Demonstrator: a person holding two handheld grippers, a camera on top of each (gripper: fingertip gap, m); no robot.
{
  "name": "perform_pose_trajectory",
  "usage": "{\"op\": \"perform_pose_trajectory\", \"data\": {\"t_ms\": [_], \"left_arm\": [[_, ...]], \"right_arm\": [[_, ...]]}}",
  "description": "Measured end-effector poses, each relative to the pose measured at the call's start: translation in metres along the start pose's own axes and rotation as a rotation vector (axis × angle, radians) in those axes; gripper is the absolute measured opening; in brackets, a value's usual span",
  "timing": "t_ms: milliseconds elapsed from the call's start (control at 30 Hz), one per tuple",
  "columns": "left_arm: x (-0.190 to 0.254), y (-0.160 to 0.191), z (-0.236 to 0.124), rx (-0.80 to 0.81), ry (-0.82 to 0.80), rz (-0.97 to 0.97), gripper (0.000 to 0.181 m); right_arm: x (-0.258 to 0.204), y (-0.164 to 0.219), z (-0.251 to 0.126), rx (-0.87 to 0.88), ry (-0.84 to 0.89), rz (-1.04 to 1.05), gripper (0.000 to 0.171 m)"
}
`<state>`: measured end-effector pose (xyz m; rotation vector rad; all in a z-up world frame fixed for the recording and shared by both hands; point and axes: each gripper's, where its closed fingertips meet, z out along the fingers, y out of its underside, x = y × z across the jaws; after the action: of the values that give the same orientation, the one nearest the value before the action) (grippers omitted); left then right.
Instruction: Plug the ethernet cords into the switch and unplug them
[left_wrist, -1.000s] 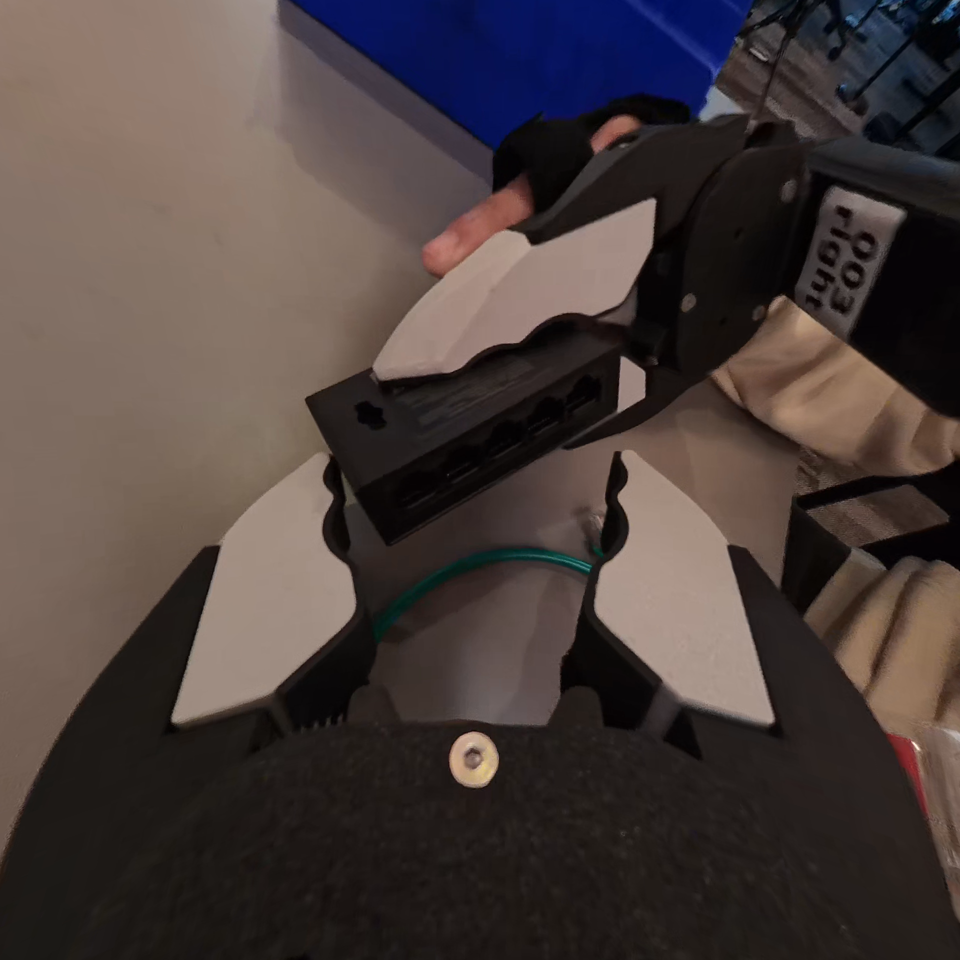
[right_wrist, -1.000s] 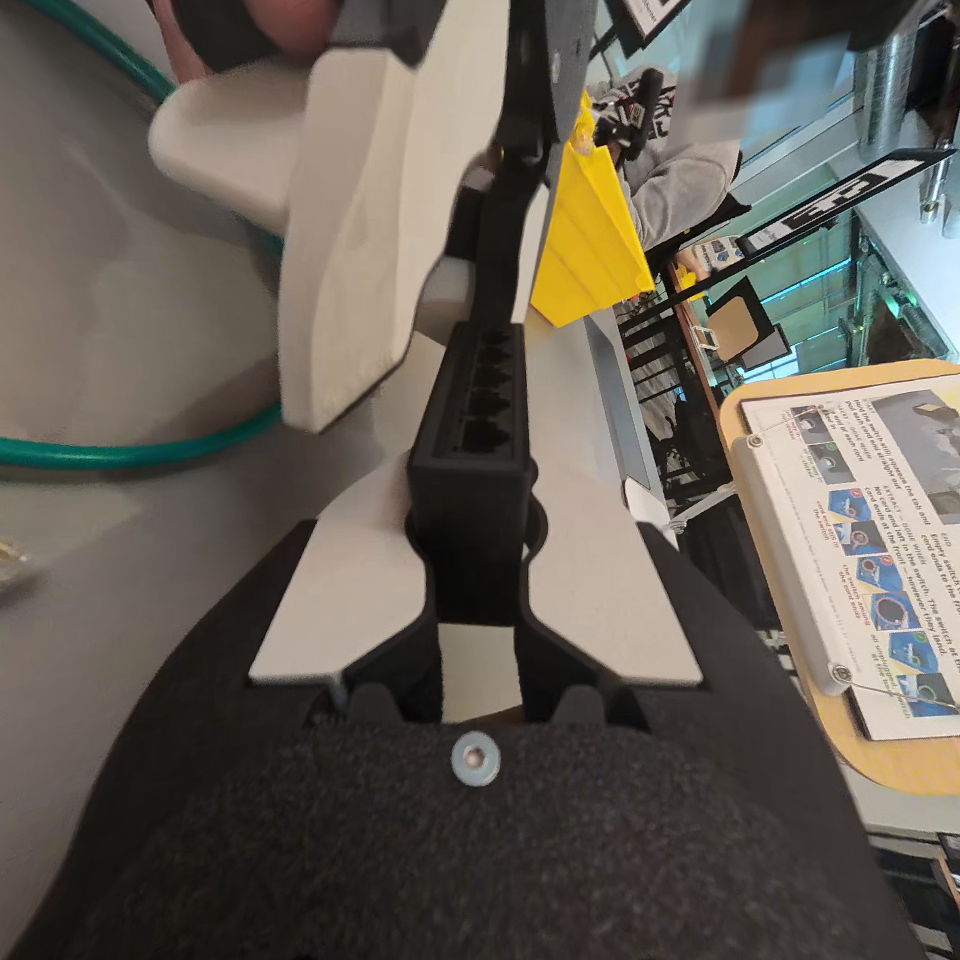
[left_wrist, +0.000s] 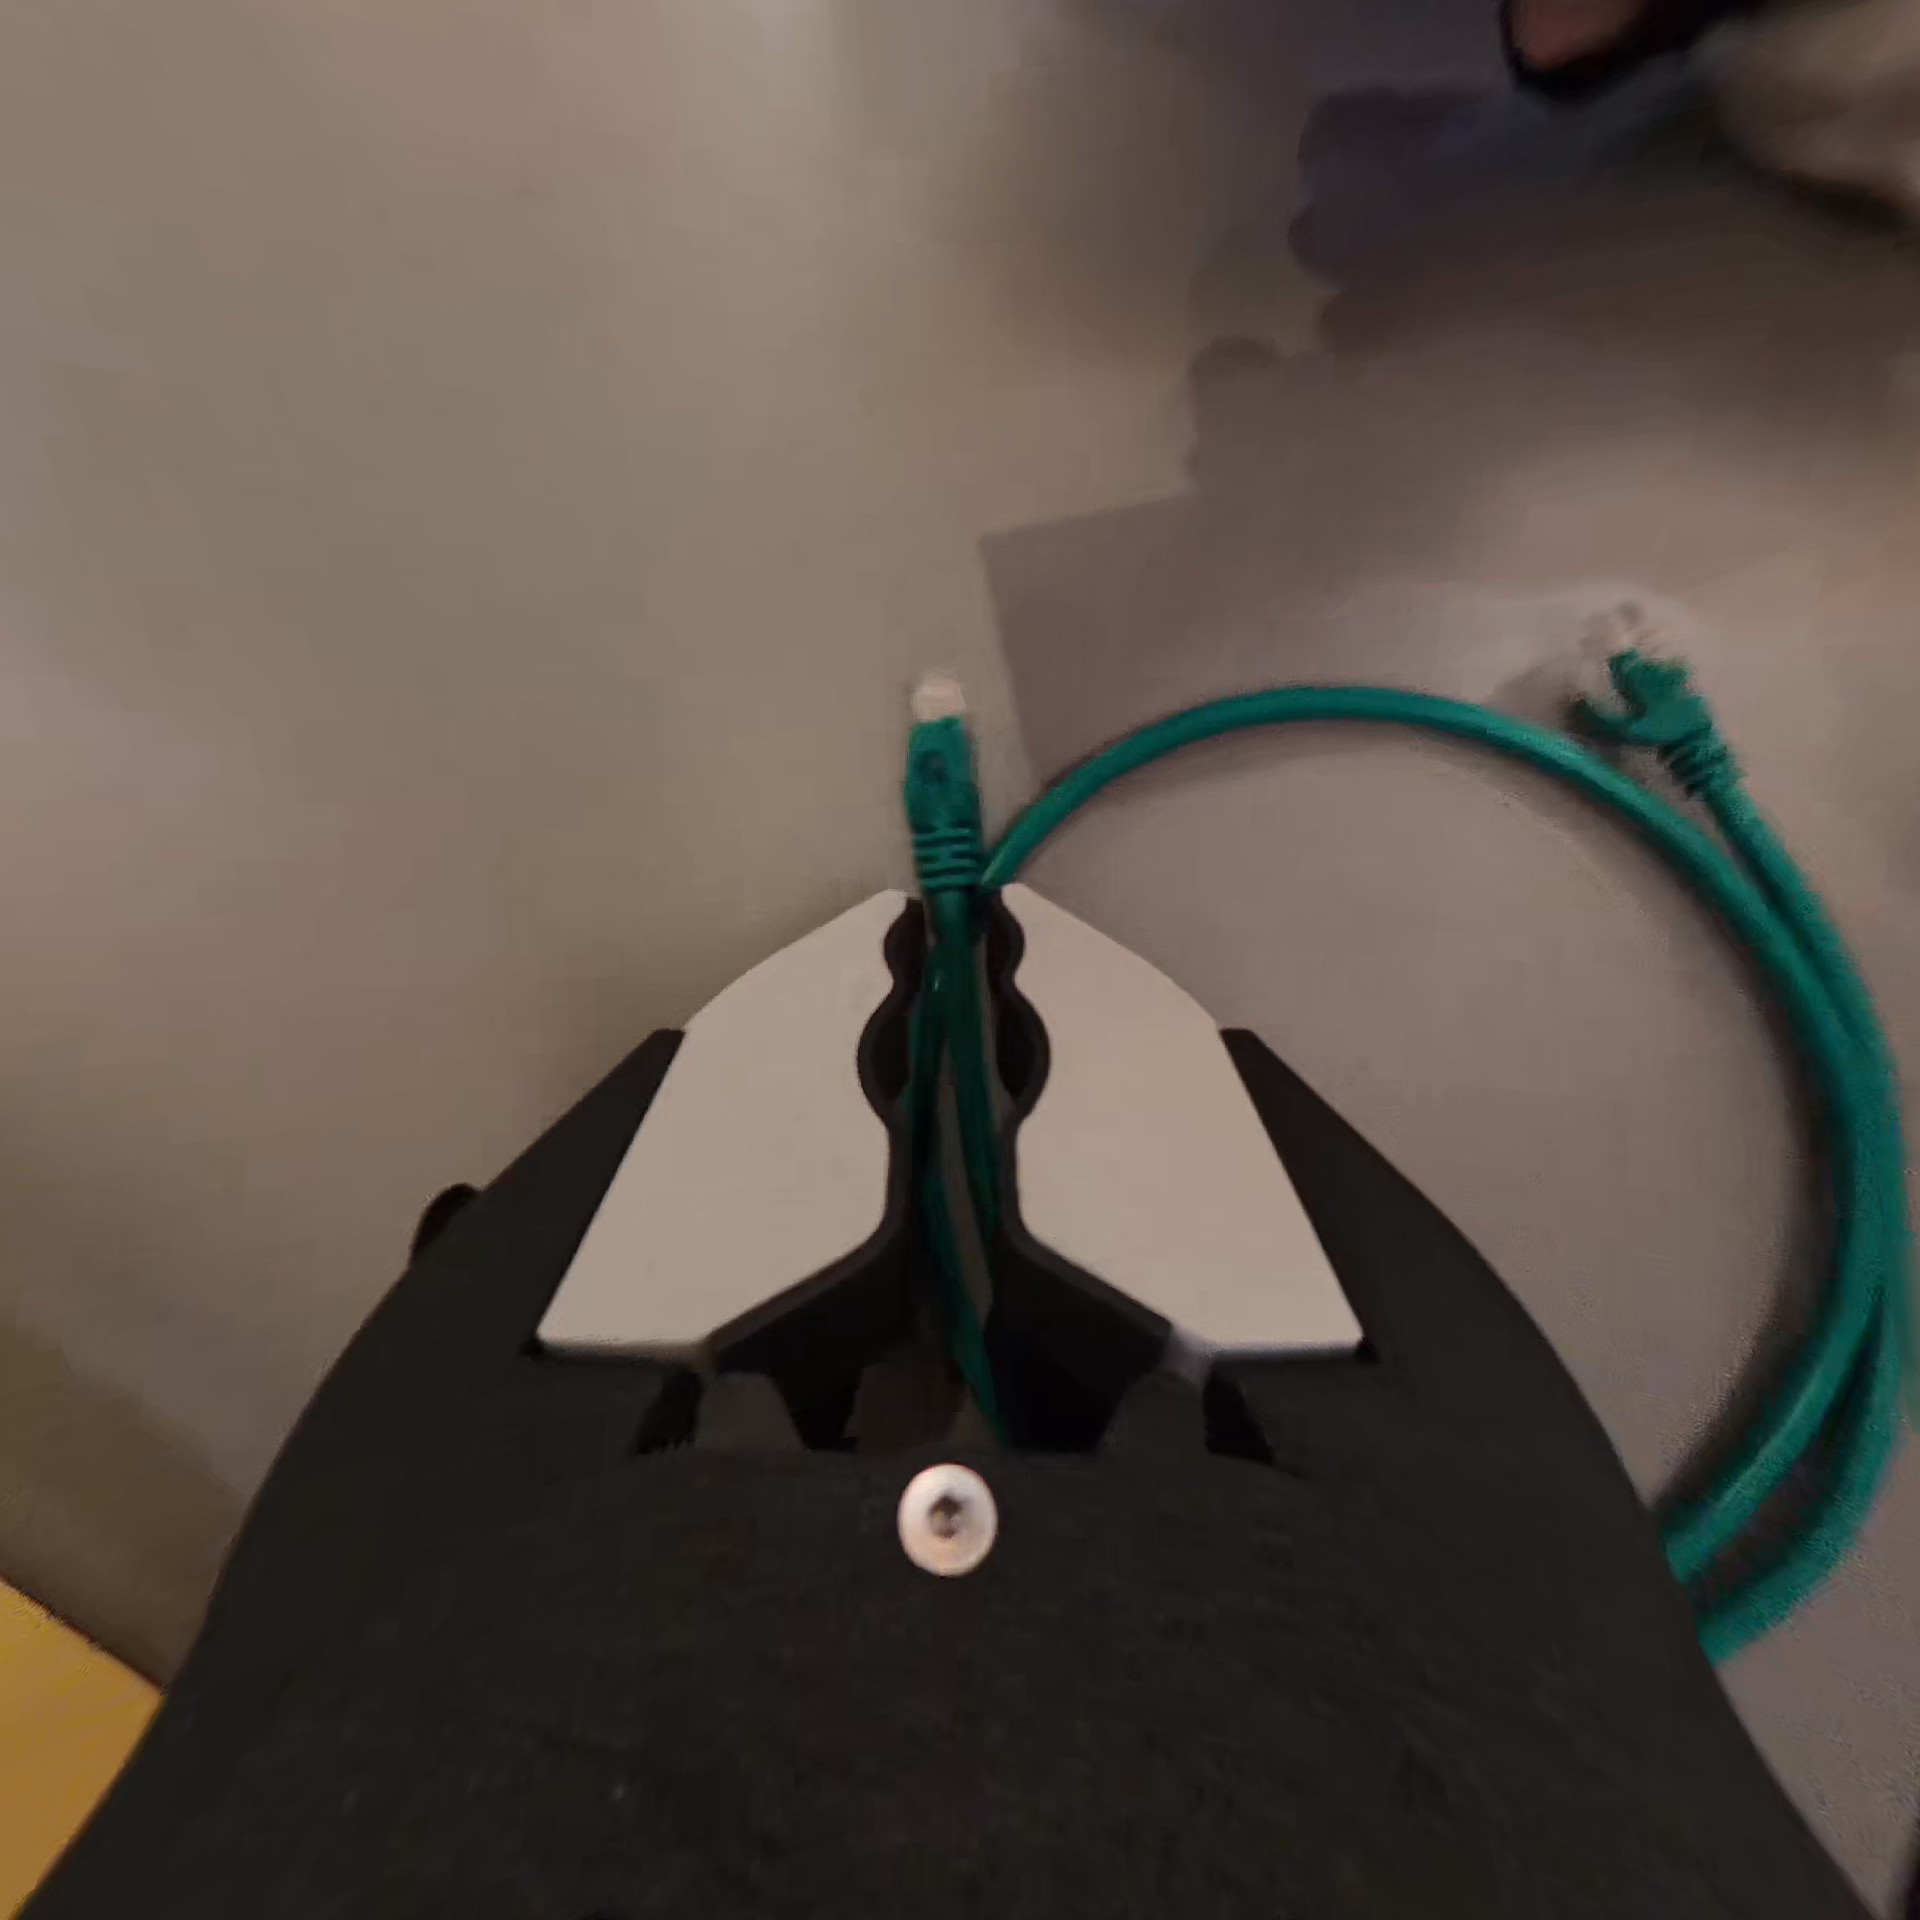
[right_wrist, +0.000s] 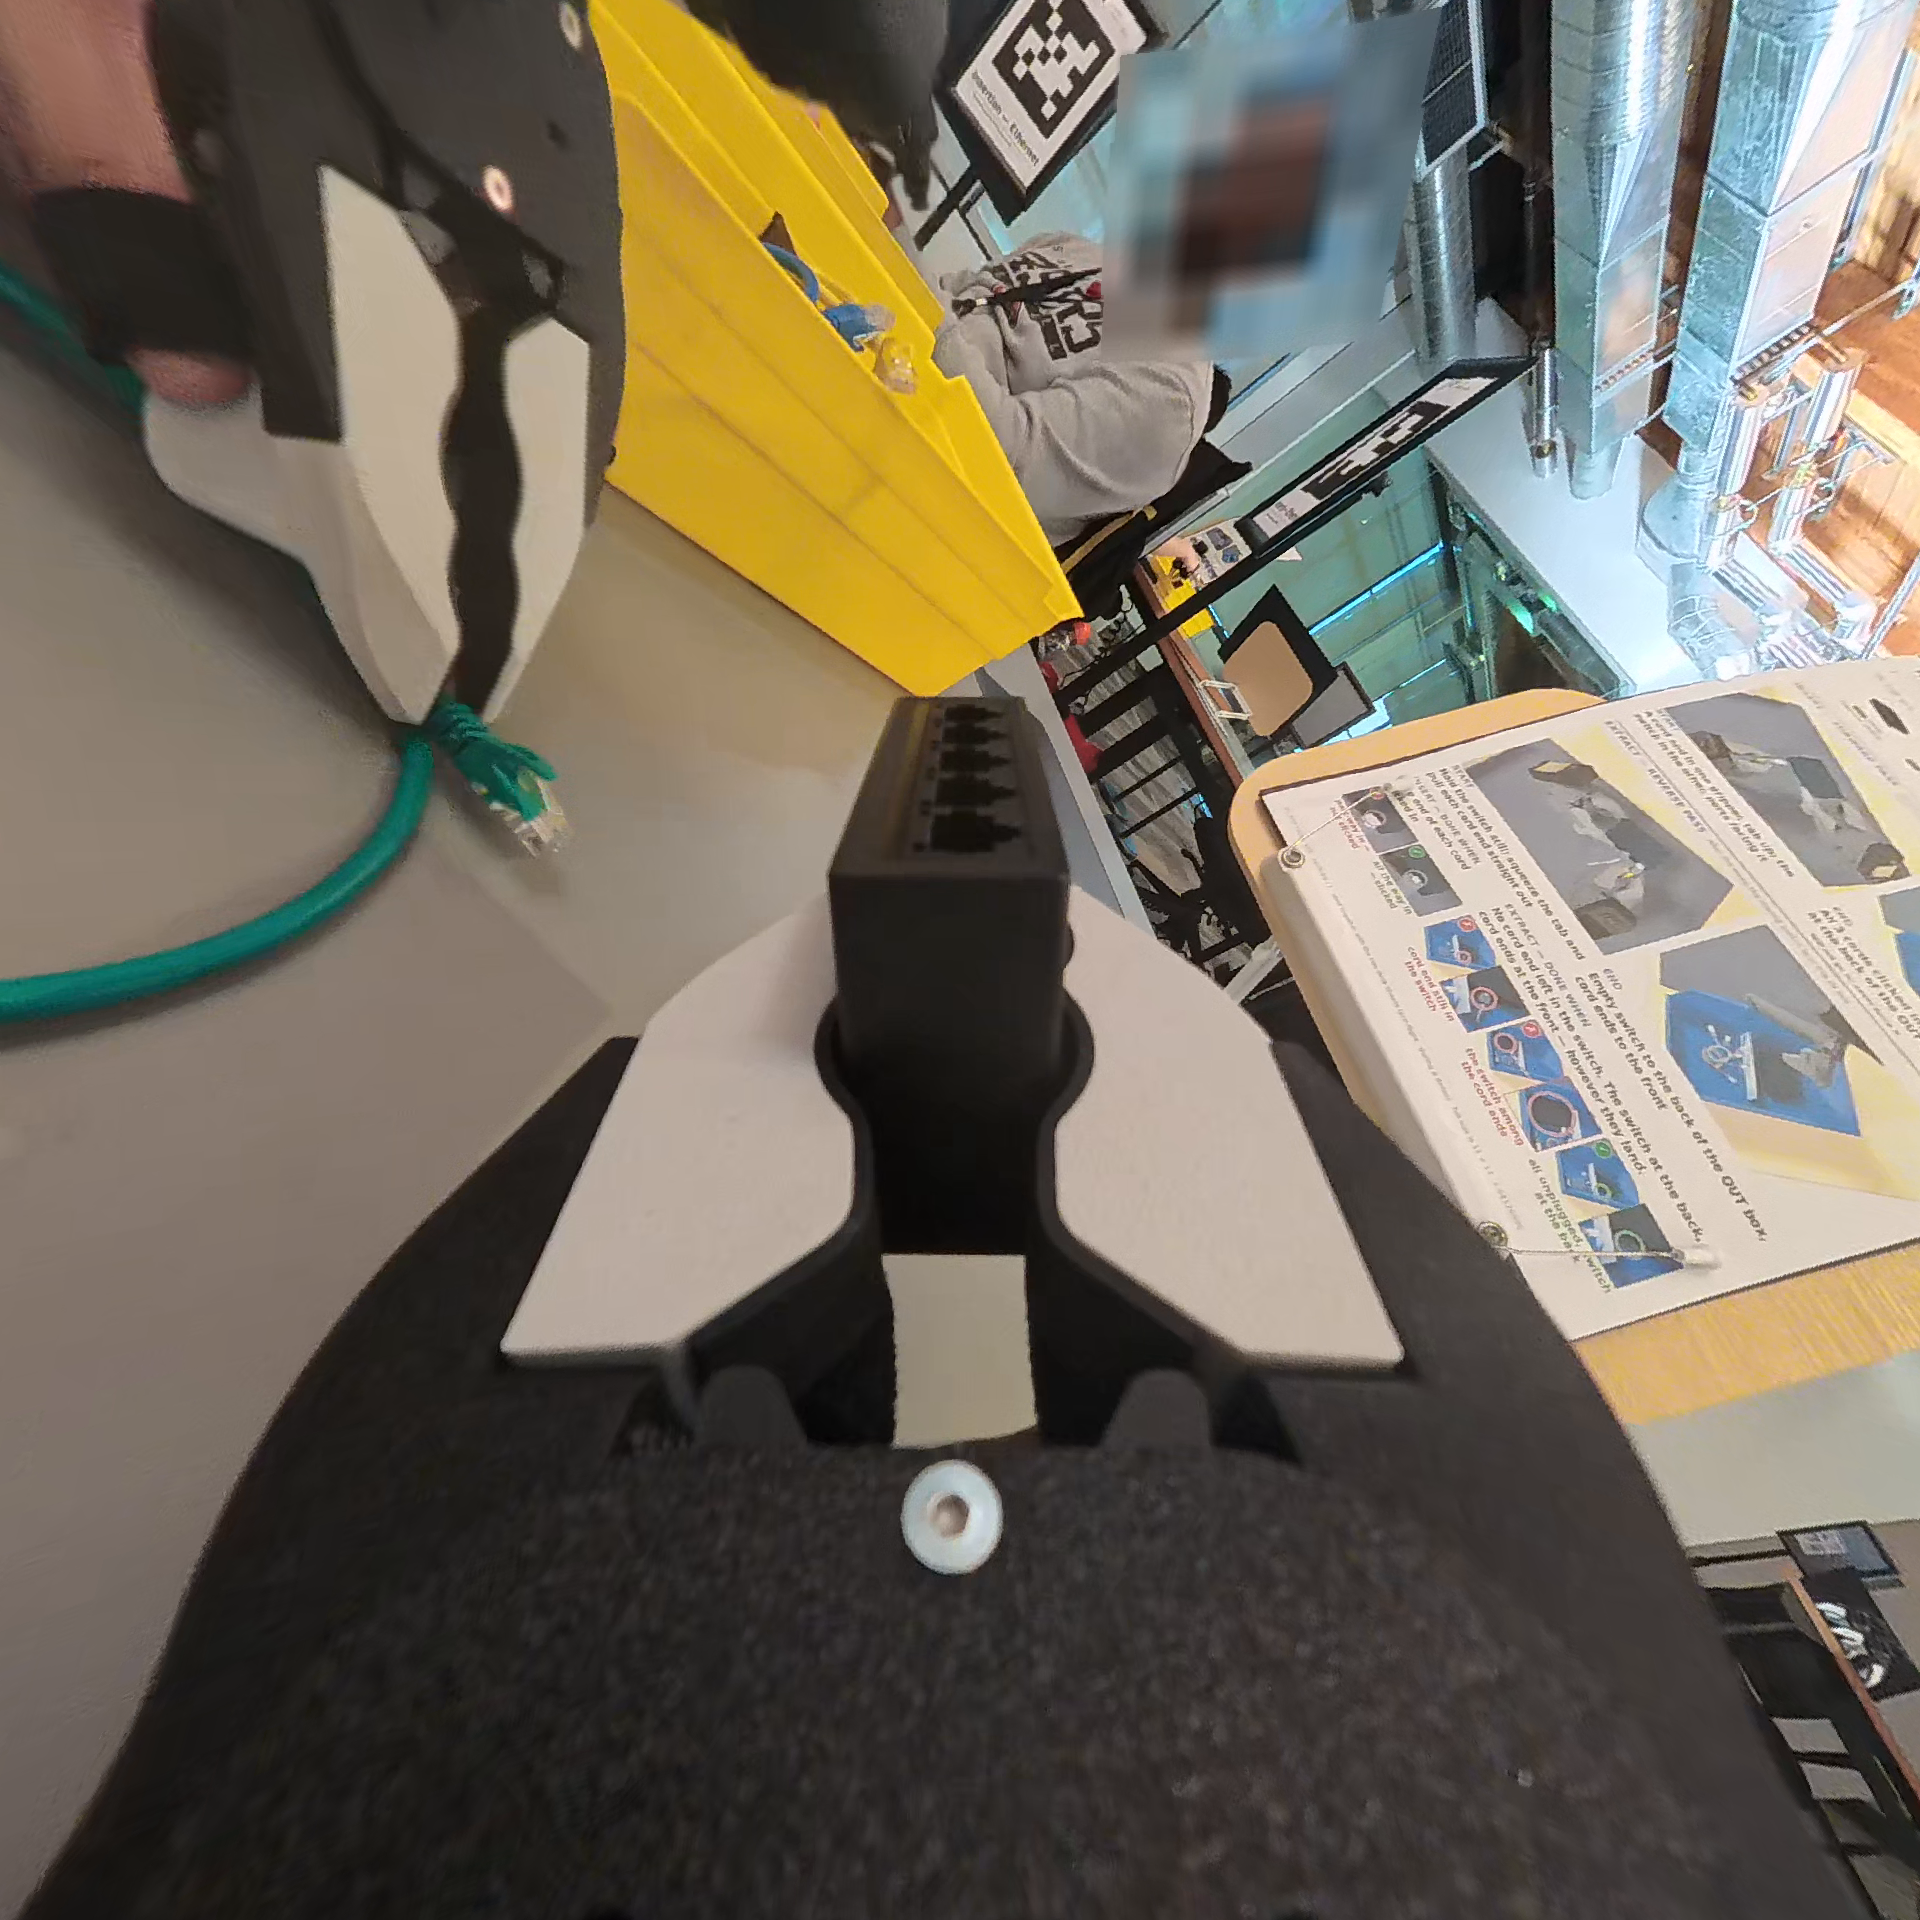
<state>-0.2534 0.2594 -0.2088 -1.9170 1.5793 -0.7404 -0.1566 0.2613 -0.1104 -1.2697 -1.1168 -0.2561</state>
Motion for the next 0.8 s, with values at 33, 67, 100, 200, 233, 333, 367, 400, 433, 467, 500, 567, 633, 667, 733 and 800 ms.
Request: {"op": "perform_pose_trajectory", "data": {"t_ms": [33, 67, 100, 200, 233, 333, 367, 400, 433, 467, 500, 567, 633, 667, 733, 800], "left_arm": [[0.002, 0.001, 0.001, -0.010, -0.031, 0.063, 0.009], [0.005, 0.002, 0.002, -0.013, -0.035, 0.097, 0.008], [0.007, 0.002, 0.002, -0.014, -0.025, 0.091, 0.008], [0.007, 0.002, 0.002, -0.017, -0.019, 0.089, 0.007], [0.007, 0.002, 0.002, -0.017, -0.014, 0.088, 0.006], [0.011, -0.001, -0.005, -0.034, 0.015, 0.083, 0.006], [0.013, -0.009, -0.013, -0.020, 0.002, 0.106, 0.006], [0.017, -0.020, -0.023, -0.005, -0.006, 0.130, 0.006], [0.021, -0.031, -0.033, 0.001, -0.019, 0.156, 0.006], [0.024, -0.041, -0.043, -0.002, -0.039, 0.184, 0.006], [0.027, -0.049, -0.051, -0.014, -0.056, 0.200, 0.006], [0.032, -0.059, -0.062, -0.062, -0.072, 0.209, 0.006], [0.035, -0.065, -0.067, -0.111, -0.077, 0.207, 0.006], [0.036, -0.067, -0.069, -0.135, -0.070, 0.201, 0.006], [0.038, -0.070, -0.068, -0.189, -0.054, 0.187, 0.006], [0.030, -0.070, -0.066, -0.259, -0.075, 0.136, 0.006]], "right_arm": [[-0.001, 0.000, 0.000, 0.000, -0.002, 0.000, 0.031], [-0.001, 0.000, 0.000, 0.000, -0.004, 0.001, 0.031], [-0.002, 0.000, 0.001, 0.000, -0.005, 0.002, 0.031], [-0.003, 0.000, 0.002, 0.000, -0.012, 0.005, 0.031], [-0.004, 0.000, 0.002, -0.002, -0.013, 0.000, 0.031], [-0.005, 0.000, 0.002, -0.008, -0.011, -0.023, 0.031], [-0.006, 0.000, 0.002, -0.013, -0.011, -0.034, 0.031], [-0.006, 0.001, 0.003, -0.020, -0.009, -0.049, 0.030], [-0.007, 0.002, 0.003, -0.026, -0.008, -0.063, 0.030], [-0.008, 0.002, 0.003, -0.030, -0.006, -0.071, 0.030], [-0.008, 0.002, 0.004, -0.033, -0.003, -0.075, 0.030], [-0.007, 0.002, 0.005, -0.048, 0.014, -0.099, 0.030], [-0.007, 0.002, 0.005, -0.063, 0.028, -0.138, 0.030], [-0.006, 0.001, 0.005, -0.066, 0.036, -0.155, 0.030], [-0.007, 0.000, 0.005, -0.070, 0.040, -0.182, 0.030], [-0.008, -0.002, 0.005, -0.072, 0.041, -0.204, 0.030]]}}
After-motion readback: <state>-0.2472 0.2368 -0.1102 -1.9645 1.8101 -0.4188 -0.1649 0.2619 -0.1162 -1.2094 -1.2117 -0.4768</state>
